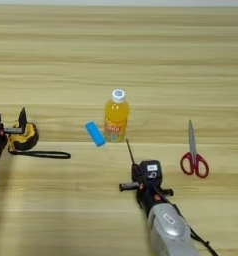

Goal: Move the objects on the table

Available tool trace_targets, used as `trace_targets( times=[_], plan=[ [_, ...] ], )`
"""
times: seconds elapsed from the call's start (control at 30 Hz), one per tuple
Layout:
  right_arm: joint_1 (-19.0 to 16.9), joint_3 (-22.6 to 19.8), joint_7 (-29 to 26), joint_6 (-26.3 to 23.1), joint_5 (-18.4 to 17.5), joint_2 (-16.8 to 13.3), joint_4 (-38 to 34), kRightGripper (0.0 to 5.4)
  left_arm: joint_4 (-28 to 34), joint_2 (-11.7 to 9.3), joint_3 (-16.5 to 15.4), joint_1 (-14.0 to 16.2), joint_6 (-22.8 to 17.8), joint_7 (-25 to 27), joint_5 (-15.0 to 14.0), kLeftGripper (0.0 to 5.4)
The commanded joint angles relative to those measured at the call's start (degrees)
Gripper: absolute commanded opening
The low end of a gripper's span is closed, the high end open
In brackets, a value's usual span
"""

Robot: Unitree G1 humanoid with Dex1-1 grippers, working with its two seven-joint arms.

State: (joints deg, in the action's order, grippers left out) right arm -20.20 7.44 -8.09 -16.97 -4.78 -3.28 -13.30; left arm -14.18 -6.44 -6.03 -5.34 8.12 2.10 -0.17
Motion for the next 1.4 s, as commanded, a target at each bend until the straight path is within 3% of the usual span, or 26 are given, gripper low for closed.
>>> trace_targets(
  times=[0.03, 0.23, 0.47, 0.67, 0.87, 1.4],
  plan=[
    [-3.66, 2.89, -0.35, -3.74, -0.17, 0.17, -3.00, 0.06, 0.64, -0.08, 0.23, -0.28, -0.36, -0.43, 0.30, 5.40],
    [-6.75, 6.83, -0.60, -5.43, 0.05, -0.03, -6.81, 0.06, 0.74, -0.05, 0.36, -0.27, -0.45, -0.62, 0.35, 5.40],
    [-5.07, 11.08, -1.80, -6.61, 0.48, -0.68, -10.08, 0.05, 0.32, -0.03, 0.44, -0.49, -0.31, -0.73, 0.38, 5.40],
    [1.80, 11.68, -1.77, -8.25, 0.94, -0.01, -8.72, 0.05, 0.63, 0.07, 0.62, -0.27, -0.33, -0.91, 0.48, 5.40],
    [9.33, 11.38, -1.63, -8.46, 1.56, 1.22, -2.49, 0.05, 1.59, 0.22, 0.91, 0.26, -0.64, -1.11, 0.47, 5.40],
    [20.92, 10.89, -3.87, -9.42, -0.57, 7.32, 15.02, 0.05, 2.67, 0.68, 1.14, 0.76, -1.25, -1.56, 0.74, 5.40]
  ],
)
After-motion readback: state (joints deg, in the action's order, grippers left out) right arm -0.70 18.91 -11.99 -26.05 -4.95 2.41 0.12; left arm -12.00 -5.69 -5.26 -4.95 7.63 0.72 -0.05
